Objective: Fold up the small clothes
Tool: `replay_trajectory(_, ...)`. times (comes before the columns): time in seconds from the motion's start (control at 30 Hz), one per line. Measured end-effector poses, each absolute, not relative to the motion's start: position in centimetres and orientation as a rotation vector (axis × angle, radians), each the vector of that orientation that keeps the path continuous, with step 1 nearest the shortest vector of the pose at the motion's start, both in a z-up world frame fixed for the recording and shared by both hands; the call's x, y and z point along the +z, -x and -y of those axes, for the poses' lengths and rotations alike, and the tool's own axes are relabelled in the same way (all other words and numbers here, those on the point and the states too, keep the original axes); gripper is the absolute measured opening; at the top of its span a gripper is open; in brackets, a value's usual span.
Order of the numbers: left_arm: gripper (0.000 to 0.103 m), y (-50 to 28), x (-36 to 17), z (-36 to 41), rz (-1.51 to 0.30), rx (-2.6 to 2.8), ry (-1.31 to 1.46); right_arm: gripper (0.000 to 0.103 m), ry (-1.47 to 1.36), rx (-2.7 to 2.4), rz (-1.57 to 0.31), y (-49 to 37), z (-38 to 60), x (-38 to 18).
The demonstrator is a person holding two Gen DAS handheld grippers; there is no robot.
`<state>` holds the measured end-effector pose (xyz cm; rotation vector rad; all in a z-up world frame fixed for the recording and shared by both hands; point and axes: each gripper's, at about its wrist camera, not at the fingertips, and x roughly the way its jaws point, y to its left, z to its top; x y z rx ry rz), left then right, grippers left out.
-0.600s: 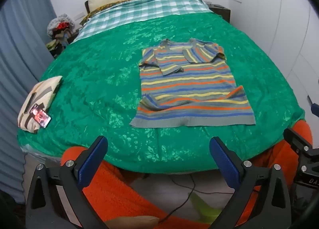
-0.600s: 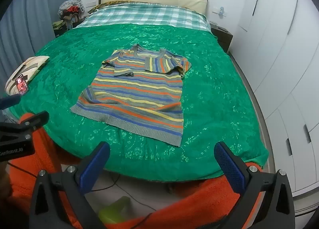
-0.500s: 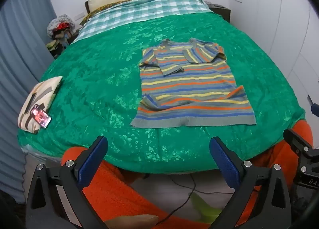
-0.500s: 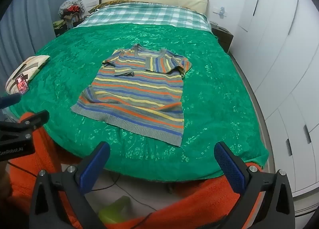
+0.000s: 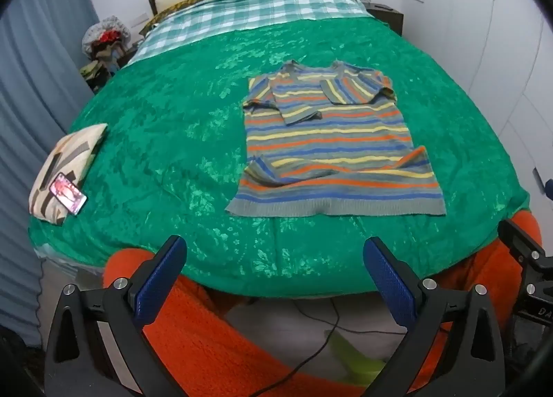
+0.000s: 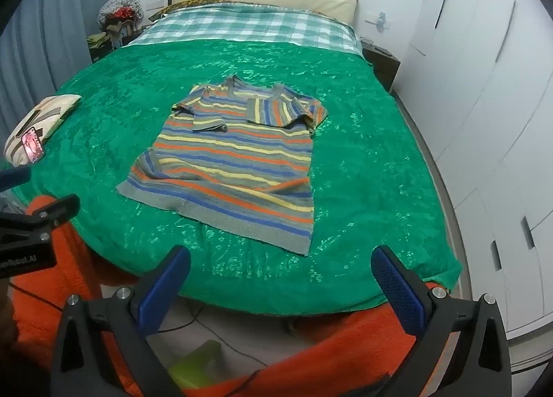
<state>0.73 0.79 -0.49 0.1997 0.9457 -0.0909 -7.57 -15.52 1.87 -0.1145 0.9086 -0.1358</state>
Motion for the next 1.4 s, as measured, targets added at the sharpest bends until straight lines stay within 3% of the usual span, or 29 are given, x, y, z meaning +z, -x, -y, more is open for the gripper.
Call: replay_trajectory(1.4,0.102,-0.11,-0.98,-0.25,-0.99,-0.256,-0.136,0.103,0.15,-0.224,-0.903,7.52,16.07,1.52)
